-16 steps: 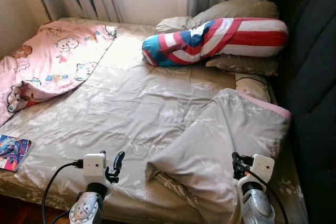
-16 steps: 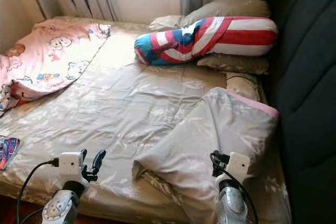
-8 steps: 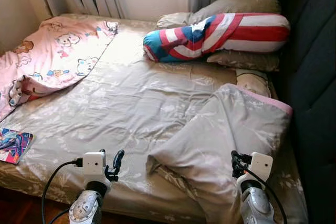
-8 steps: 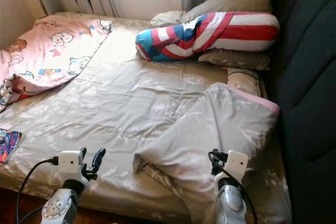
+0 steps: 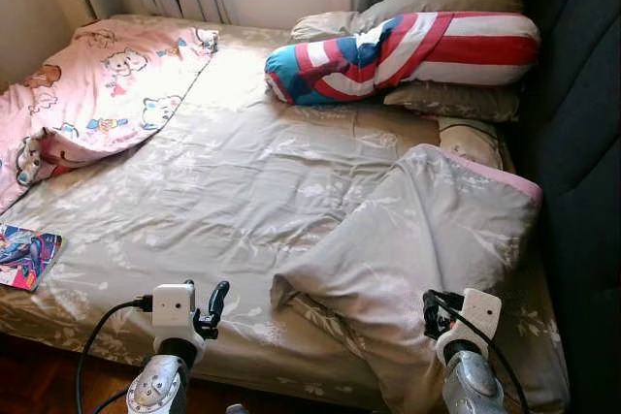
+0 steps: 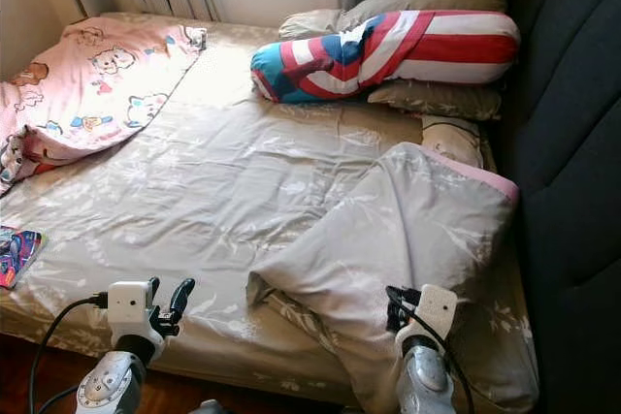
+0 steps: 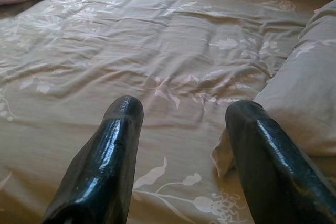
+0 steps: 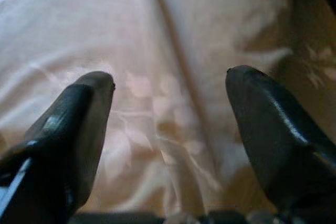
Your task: Clean up the room
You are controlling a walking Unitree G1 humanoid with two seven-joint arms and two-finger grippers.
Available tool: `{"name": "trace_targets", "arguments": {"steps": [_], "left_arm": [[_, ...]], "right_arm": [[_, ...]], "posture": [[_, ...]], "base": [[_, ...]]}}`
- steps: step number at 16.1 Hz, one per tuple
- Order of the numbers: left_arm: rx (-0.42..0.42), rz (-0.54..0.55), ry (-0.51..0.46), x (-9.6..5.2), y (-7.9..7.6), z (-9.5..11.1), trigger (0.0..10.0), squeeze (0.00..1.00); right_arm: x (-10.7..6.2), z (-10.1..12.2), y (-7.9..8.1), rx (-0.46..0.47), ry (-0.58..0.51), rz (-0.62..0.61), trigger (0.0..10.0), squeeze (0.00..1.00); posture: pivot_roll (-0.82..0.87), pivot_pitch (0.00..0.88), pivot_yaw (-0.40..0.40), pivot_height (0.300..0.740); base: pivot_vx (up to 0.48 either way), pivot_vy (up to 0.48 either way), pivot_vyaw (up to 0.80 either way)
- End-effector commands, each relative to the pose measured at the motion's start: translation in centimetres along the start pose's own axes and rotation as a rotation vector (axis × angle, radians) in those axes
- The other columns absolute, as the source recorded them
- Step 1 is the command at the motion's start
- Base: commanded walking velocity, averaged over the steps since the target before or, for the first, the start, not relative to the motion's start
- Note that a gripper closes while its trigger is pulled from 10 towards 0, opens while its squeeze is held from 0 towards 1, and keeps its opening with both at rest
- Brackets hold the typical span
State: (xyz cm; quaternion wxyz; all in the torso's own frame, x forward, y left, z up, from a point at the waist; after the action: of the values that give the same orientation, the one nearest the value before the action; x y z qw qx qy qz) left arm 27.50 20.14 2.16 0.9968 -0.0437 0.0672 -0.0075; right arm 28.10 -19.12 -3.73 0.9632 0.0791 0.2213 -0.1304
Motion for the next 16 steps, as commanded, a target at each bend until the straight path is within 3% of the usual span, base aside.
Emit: {"name": "trace_targets", "arguments": {"steps": [1,4,5,6,7,13,16], "left_arm": [[0.008,0.004,0.011,-0.3,0.3,-0.1,10.0,0.0],[0.011,0.001,0.008,-0.2,0.4,0.1,10.0,0.0],[0.013,0.001,0.008,-0.3,0.4,0.2,10.0,0.0],[0.015,-0.001,0.009,-0.3,0.5,0.2,10.0,0.0],[0.016,-0.002,0.01,-0.3,0.5,0.2,10.0,0.0],[0.059,-0.015,-0.006,-0.9,1.6,1.6,10.0,0.0],[0.076,-0.052,-0.012,-1.7,1.2,2.4,10.0,0.0]], "right_arm": [[0.1,-0.4,-0.6,-0.026,0.043,-0.021,10.0,1.0],[0.4,-1.2,-1.1,-0.029,0.148,-0.039,10.0,1.0],[0.4,-1.5,-1.4,0.01,0.175,-0.061,10.0,1.0],[0.5,-1.6,-1.8,0.046,0.192,-0.076,10.0,0.86],[0.6,-1.7,-2.0,0.082,0.209,-0.084,10.0,0.0],[0.9,-1.6,-2.7,0.218,0.266,-0.142,10.0,0.0],[0.4,-2.8,-2.7,0.199,0.315,-0.15,10.0,0.0]], "posture": [[-0.04,0.122,-0.008,0.675],[-0.04,0.125,-0.003,0.675],[-0.04,0.128,0.0,0.675],[-0.03,0.133,0.007,0.675],[-0.02,0.137,0.012,0.675],[0.03,0.182,0.07,0.675],[0.05,0.21,0.097,0.675]], "base": [[0.0,0.0,0.0],[0.0,0.0,0.0],[0.0,0.0,0.0],[0.0,0.0,0.0],[0.0,0.0,0.0],[0.0,0.0,0.0],[0.0,0.0,0.0]]}}
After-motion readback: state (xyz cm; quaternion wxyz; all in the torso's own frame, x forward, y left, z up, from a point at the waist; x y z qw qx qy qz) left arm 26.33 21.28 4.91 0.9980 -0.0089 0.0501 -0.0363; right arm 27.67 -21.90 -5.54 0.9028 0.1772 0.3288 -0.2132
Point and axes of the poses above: a point about 5 cm out from each wrist's last joint towards the gripper, its own x axis pointing out of the wrist towards the gripper, its own z axis along the axis of the wrist's last joint, y = z × x, the point moved 3 cm from there along x, pointing out of the wrist towards the gripper, and after that the axes turned 4 degrees about -x, right-handed, at the moved point
